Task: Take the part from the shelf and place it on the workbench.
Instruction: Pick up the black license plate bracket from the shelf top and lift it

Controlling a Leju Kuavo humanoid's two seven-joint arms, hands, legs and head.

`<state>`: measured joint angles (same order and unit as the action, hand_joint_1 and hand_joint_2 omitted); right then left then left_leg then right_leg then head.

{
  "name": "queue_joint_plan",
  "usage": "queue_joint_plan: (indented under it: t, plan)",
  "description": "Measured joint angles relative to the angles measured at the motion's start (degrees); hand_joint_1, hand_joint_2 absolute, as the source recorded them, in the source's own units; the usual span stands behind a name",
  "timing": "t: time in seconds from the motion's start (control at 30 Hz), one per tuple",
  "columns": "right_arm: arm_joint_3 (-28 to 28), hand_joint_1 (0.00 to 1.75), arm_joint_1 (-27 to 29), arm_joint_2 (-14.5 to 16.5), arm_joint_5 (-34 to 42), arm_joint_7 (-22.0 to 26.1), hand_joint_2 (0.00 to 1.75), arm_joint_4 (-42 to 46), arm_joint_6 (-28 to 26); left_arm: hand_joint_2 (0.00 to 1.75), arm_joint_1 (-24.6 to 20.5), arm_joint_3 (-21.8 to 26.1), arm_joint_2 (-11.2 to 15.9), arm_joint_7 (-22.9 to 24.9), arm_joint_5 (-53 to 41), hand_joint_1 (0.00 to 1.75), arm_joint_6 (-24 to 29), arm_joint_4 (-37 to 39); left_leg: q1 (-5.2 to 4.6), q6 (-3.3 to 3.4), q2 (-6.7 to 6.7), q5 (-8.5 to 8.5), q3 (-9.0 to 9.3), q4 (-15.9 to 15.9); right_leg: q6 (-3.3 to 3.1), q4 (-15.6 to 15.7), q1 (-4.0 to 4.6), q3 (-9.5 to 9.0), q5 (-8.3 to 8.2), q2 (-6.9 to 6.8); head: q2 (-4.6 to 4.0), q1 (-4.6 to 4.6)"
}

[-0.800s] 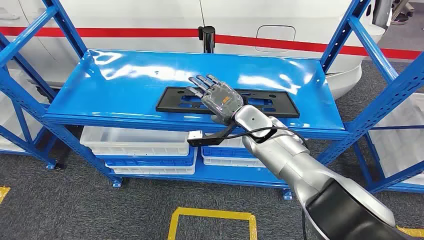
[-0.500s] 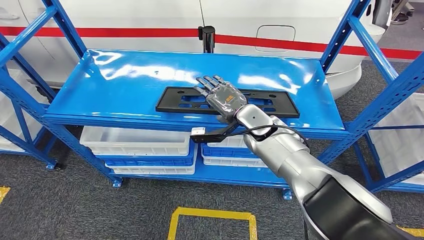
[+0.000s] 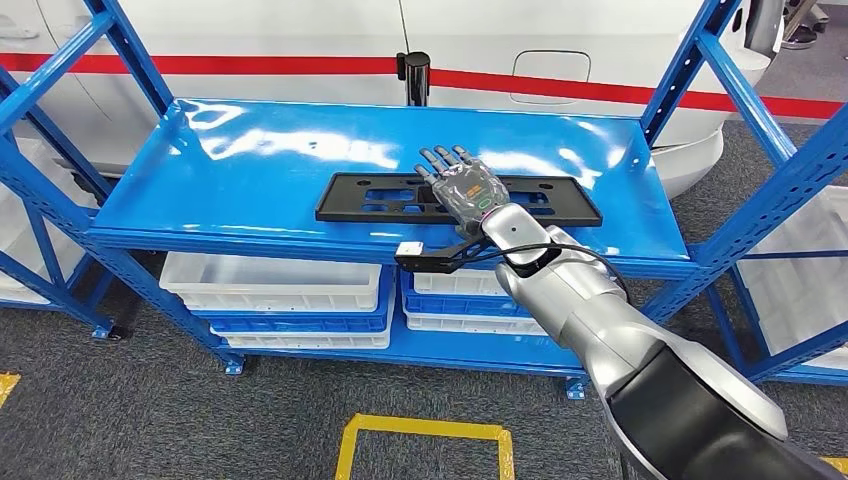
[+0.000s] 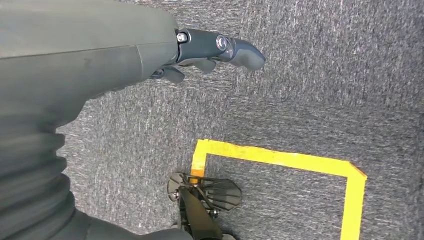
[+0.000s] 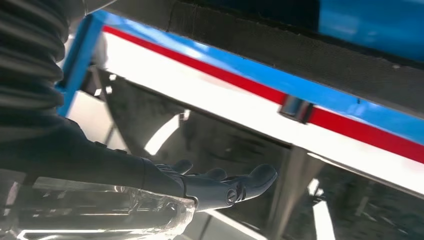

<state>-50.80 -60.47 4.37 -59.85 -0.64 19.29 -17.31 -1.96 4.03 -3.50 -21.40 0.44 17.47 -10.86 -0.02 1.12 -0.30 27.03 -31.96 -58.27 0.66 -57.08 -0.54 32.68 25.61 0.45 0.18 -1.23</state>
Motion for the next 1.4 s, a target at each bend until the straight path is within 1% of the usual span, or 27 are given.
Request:
queue_joint_plan:
  t: [0.1, 0.43, 0.47, 0.57, 0.6, 0.63, 0.7, 0.77, 0.83, 0.97, 1.07, 1.13, 1.3, 1.4]
  plan:
    - [-0.13, 0.0, -0.3, -0.62, -0.56, -1.27, 1.75, -0.61, -0.01, 1.75, 0.0, 0.17, 0.0, -0.64, 0.08, 0.0, 0.08, 0.0, 0.0, 0.0, -0.01, 0.0, -0.01, 0.0, 0.0, 0.0, 0.0, 0.0, 0.0, 0.0, 0.0, 0.0]
    - [-0.19, 0.0, -0.42, -1.8, -0.69, -1.98, 1.75, -1.69, 0.11, 1.75, 0.0, 0.44, 0.0, -1.26, 0.09, 0.0, 0.4, 0.0, 0.0, 0.0, 0.0, 0.0, 0.02, -0.01, 0.0, 0.01, 0.0, 0.02, 0.0, 0.01, 0.0, 0.0]
    - [-0.19, 0.38, -0.42, -2.01, -0.75, -2.16, 1.75, -1.78, 0.1, 1.75, 0.0, 0.45, 0.0, -1.33, 0.08, 0.0, 0.48, 0.0, 0.0, 0.0, 0.0, 0.0, 0.03, -0.01, 0.0, 0.01, 0.0, 0.02, 0.0, 0.0, 0.0, 0.01]
    - [-0.19, 1.68, -0.4, -2.83, -1.08, -2.86, 1.75, -2.04, 0.07, 1.75, 0.0, 0.53, 0.0, -2.07, 0.15, 0.0, 0.59, 0.0, 0.0, 0.0, 0.0, 0.0, 0.02, -0.01, 0.0, 0.01, 0.0, 0.02, 0.0, 0.01, 0.0, 0.0]
    - [-0.18, 1.74, -0.39, -3.18, -1.12, -3.02, 1.75, -2.14, 0.1, 1.31, 0.01, 0.69, 0.0, -2.94, 0.38, 0.0, 0.6, 0.0, 0.0, 0.0, 0.0, 0.0, 0.02, -0.01, 0.0, 0.01, 0.0, 0.02, 0.0, 0.01, 0.0, 0.0]
    - [-0.15, 1.75, -0.37, -3.51, -1.1, -3.08, 1.75, -2.22, 0.13, 0.87, 0.01, 0.97, 0.0, -4.31, 0.78, 0.0, 0.66, 0.0, 0.0, 0.0, 0.0, 0.0, 0.02, -0.01, 0.0, 0.01, 0.0, 0.02, 0.0, 0.01, 0.0, 0.01]
    - [0.02, 1.75, -0.23, -4.29, -0.92, -2.83, 1.75, -2.33, -0.12, 0.0, 0.01, 1.87, -0.01, -8.62, 2.01, 0.0, 1.59, 0.0, 0.0, 0.0, -0.01, 0.0, 0.02, -0.01, 0.0, 0.01, 0.0, 0.02, 0.0, 0.0, 0.0, 0.01]
    - [0.42, 1.75, 0.11, -5.04, -0.8, -2.25, 1.75, -2.35, -0.83, 0.87, 0.0, 2.97, -0.08, -12.96, 3.06, 0.0, 3.26, 0.0, 0.0, 0.0, -0.01, 0.0, 0.01, -0.01, 0.0, 0.01, 0.0, 0.01, 0.0, 0.0, 0.0, 0.01]
    - [0.85, 1.75, 0.55, -5.64, -0.74, -1.34, 1.75, -2.35, -1.64, 1.75, 0.0, 4.03, -0.15, -15.33, 3.85, 0.0, 4.13, 0.0, 0.0, 0.0, 0.0, 0.0, -0.01, -0.02, 0.01, 0.01, 0.0, 0.01, -0.01, 0.01, 0.0, 0.01]
    - [1.9, 1.75, 1.34, -6.73, 0.37, 3.19, 1.75, -1.99, -5.41, 1.75, 0.0, 5.7, -0.19, -17.12, 4.67, 0.0, 4.05, 0.0, 0.01, 0.0, 0.01, 0.0, -0.01, -0.02, 0.01, 0.01, 0.0, 0.02, -0.01, 0.01, 0.0, -0.01]
    - [3.32, 1.75, 1.73, -7.81, 1.88, 7.86, 1.75, -0.33, -9.07, 1.75, 0.0, 6.13, -0.18, -17.16, 4.12, 0.0, 3.12, 0.0, 0.01, 0.0, 0.0, 0.01, -0.01, -0.02, 0.01, 0.01, 0.0, 0.03, -0.01, 0.0, 0.0, -0.01]
    - [4.3, 1.75, 2.03, -8.62, 2.9, 10.75, 1.75, 1.41, -10.5, 1.75, 0.0, 6.17, -0.19, -17.05, 3.76, 0.0, 2.57, 0.0, 0.02, 0.0, 0.0, 0.01, -0.02, -0.02, 0.01, 0.01, 0.0, 0.02, -0.01, 0.0, 0.0, -0.01]
    - [6.05, 1.75, 2.61, -10.33, 4.92, 14.55, 1.75, 5.81, -11.78, 1.75, 0.0, 6.22, -0.2, -16.51, 3.57, 0.0, 1.32, 0.0, 0.02, 0.0, 0.0, 0.0, -0.01, -0.02, 0.01, 0.01, 0.0, 0.03, -0.01, 0.0, 0.0, -0.01]
    - [7.2, 1.75, 3.78, -11.8, 6.52, 16.15, 1.75, 10.44, -13.72, 1.75, 0.0, 6.51, -0.21, -15.1, 3.58, 0.0, 0.54, 0.0, 0.02, 0.0, -0.02, 0.0, -0.01, -0.02, 0.01, 0.01, 0.0, 0.02, -0.01, 0.0, 0.0, 0.0]
